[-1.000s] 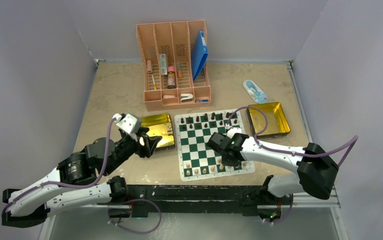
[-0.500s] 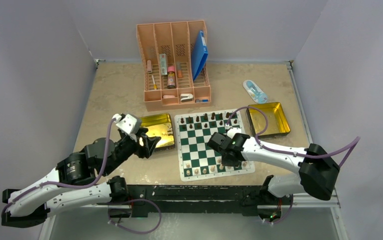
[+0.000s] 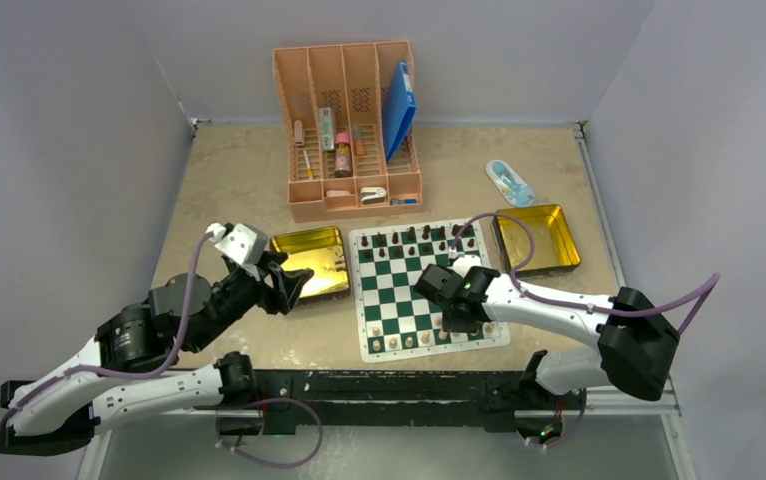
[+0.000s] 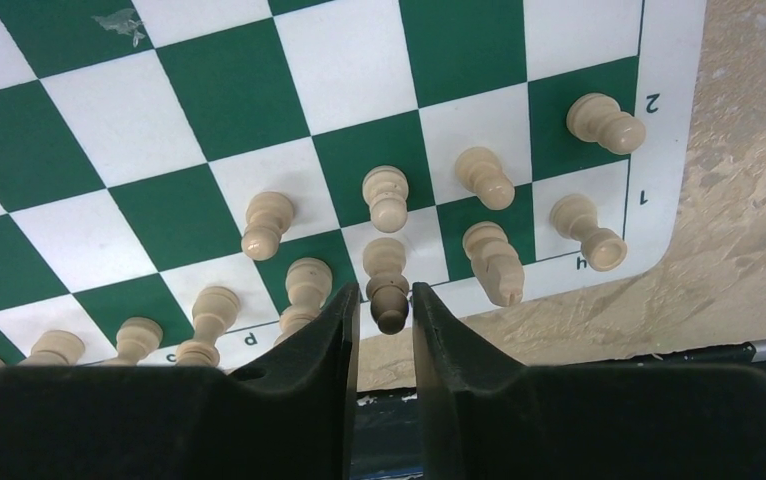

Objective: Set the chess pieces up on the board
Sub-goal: Place the chess piece on the chessboard, then pick up the chess piece from the storage box.

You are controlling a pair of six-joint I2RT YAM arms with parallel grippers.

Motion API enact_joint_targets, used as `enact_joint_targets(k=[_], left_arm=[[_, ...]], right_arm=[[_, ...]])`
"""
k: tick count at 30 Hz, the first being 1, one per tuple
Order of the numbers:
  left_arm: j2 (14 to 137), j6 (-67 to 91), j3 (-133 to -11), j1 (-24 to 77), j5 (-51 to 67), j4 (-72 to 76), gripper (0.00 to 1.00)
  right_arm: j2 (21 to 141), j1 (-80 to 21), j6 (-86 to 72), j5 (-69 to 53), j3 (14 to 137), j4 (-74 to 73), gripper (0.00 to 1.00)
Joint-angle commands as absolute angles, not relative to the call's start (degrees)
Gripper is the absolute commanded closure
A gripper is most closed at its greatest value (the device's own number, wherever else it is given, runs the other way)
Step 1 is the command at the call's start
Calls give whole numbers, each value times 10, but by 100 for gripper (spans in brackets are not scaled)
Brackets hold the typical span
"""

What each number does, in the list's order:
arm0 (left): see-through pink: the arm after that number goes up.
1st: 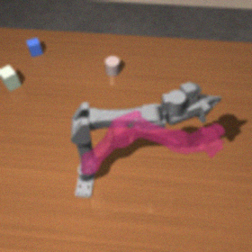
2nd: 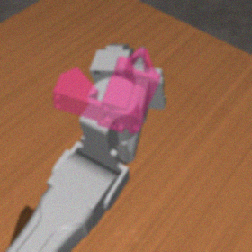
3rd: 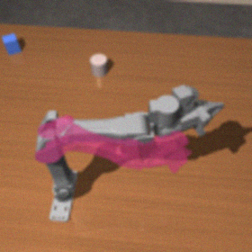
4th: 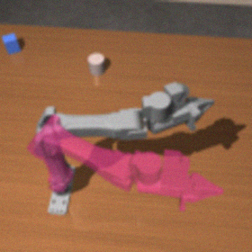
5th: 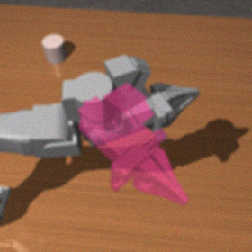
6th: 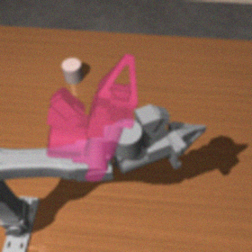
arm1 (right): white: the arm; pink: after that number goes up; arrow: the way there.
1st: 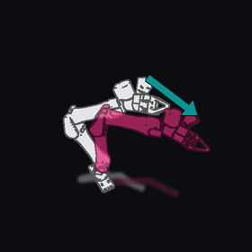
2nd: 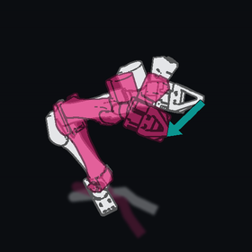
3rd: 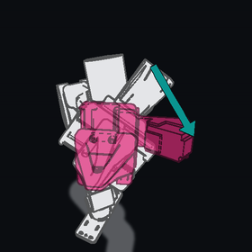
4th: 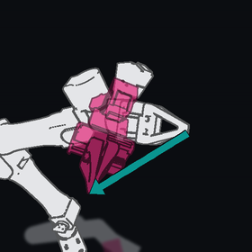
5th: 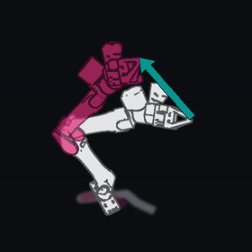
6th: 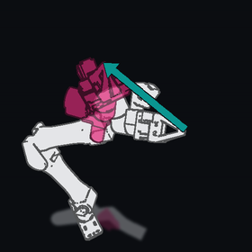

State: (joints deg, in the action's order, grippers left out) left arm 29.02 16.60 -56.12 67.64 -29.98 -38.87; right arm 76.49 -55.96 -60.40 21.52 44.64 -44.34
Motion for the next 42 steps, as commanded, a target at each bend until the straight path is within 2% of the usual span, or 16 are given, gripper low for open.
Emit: enact_joint_targets(k=[1, 13, 17, 20, 26, 34, 38, 42], left_arm=[[294, 175, -592, 679, -292, -383, 44], [342, 188, -538, 679, -344, -368, 45], [394, 236, -564, 679, -376, -422, 45], [415, 262, -566, 679, -383, -436, 47], [439, 280, -552, 668, -384, -403, 52], [501, 294, -540, 530, -276, -324, 58], [543, 359, -558, 474, -209, -319, 58], [588, 473, -570, 445, -199, -329, 57]], right_arm=[[755, -563, -603, 226, 447, -462, 72], [681, -563, -599, 231, 490, -497, 71], [654, -563, -583, 243, 523, -502, 69], [616, -563, -559, 245, 543, -463, 69], [534, -563, -496, 219, 534, -324, 61], [408, -563, -425, 168, 467, -152, 57], [377, -563, -408, 144, 448, -128, 55], [370, -563, -396, 155, 438, -129, 54]])
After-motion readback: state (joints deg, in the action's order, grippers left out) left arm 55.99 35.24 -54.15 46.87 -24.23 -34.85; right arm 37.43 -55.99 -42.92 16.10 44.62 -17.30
